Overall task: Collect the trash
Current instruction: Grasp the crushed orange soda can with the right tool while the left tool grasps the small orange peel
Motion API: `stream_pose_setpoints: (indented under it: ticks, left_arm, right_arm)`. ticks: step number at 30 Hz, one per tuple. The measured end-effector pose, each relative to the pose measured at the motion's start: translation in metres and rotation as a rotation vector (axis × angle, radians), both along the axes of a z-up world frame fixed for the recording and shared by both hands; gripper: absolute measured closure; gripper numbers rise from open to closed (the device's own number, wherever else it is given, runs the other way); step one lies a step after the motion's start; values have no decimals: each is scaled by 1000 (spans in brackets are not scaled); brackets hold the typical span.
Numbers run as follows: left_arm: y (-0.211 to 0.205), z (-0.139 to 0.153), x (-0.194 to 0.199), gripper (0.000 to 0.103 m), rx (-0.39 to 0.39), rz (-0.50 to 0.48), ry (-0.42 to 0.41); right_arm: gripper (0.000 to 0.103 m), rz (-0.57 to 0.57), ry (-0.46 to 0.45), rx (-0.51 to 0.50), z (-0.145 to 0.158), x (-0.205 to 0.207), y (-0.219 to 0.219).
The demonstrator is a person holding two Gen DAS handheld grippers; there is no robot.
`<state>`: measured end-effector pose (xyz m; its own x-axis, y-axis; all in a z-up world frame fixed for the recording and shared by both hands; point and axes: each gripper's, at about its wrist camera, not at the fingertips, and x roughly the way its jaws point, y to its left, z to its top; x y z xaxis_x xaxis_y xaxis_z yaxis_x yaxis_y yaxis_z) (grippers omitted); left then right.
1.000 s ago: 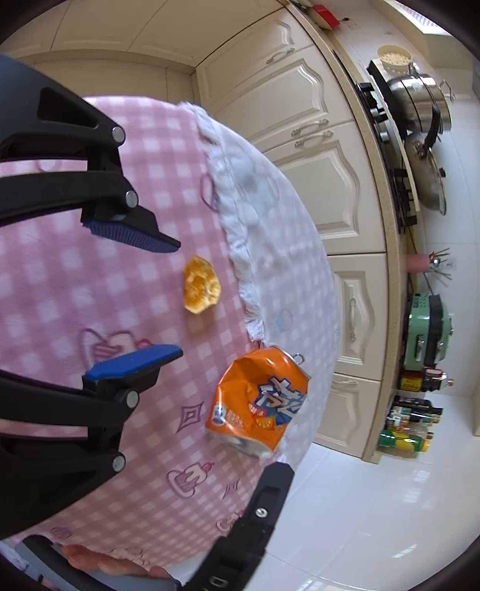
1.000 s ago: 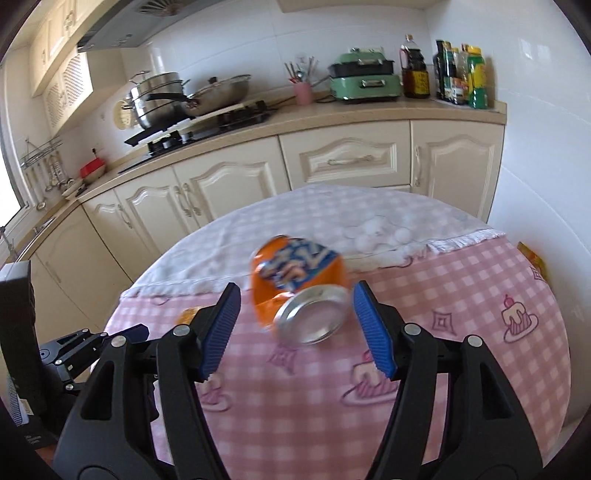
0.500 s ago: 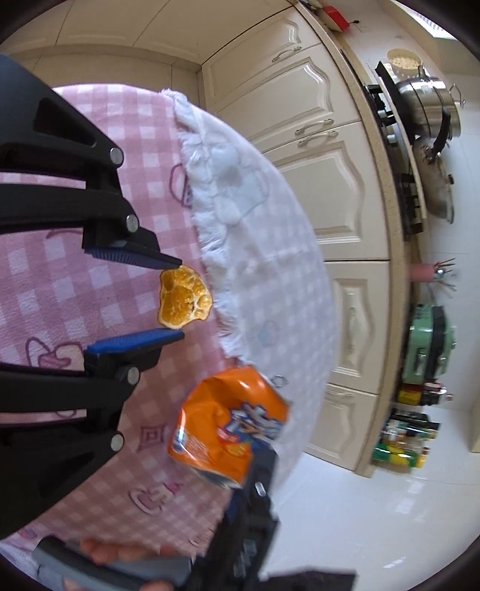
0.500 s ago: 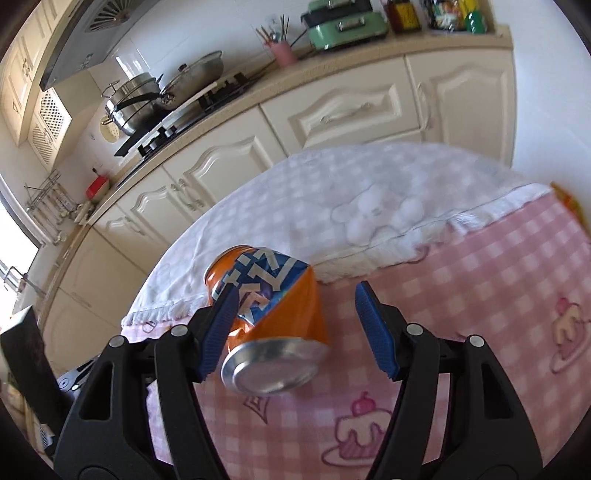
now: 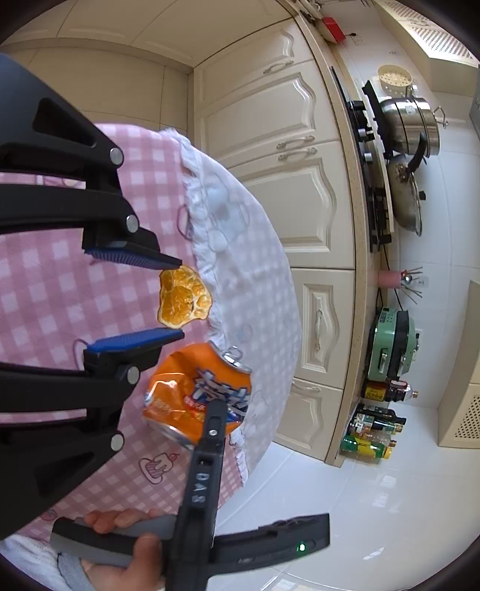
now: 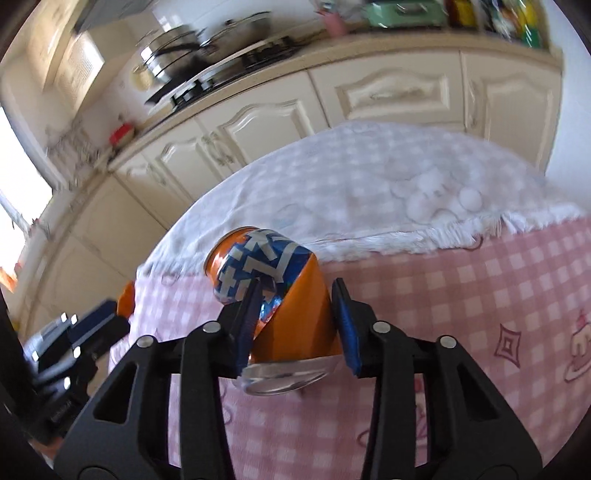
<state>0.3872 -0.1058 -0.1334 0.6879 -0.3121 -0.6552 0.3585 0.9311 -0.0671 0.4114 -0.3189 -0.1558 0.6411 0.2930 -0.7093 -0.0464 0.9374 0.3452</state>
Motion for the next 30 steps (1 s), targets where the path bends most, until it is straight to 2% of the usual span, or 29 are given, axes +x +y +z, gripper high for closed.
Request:
stream_pose_setpoints:
  ticks: [5,9,10,11,18,22,24,25,26,27,30]
  left_arm:
    - [23,-2,-14,72,-18,26,3]
    - [43,-1,-25,72,-44,54,3]
    - [50,-1,-28,84,-51,62,4]
    - [55,-1,-29,102,-57,64,14]
    - [88,-17,-36,102,-128,62,79]
    - [111,-29,-34,102,-170,104,95]
    - [118,-30,-36,99,-181,98,100]
    - [118,-31,-38,89,-165,97,103]
    - [117,-33,-39,70,-153,95,102]
    - [114,-35,-40,65,-141,89,102]
    - [99,-46,-39,63,-108,51,133]
  right_arm:
    - [68,40,-99,-264,17,-32,56]
    - [71,54,-168,-353,24,-49,88]
    - [72,61,-188,-372,26,-54,98]
    - [72,69,-201,-381,29,-56,107]
    - [76,122,-240,-459,30,-66,162]
    - [77,127,-250,-467,31,-72,174]
    - [79,121,-258,-457,32,-75,173]
    - [81,115,-258,-465,32,-75,173]
    - [84,112,-260,-459,31,-76,173]
    - [86,105,-266,-454,31,-77,171]
    - [92,90,-271,-455,31,-78,170]
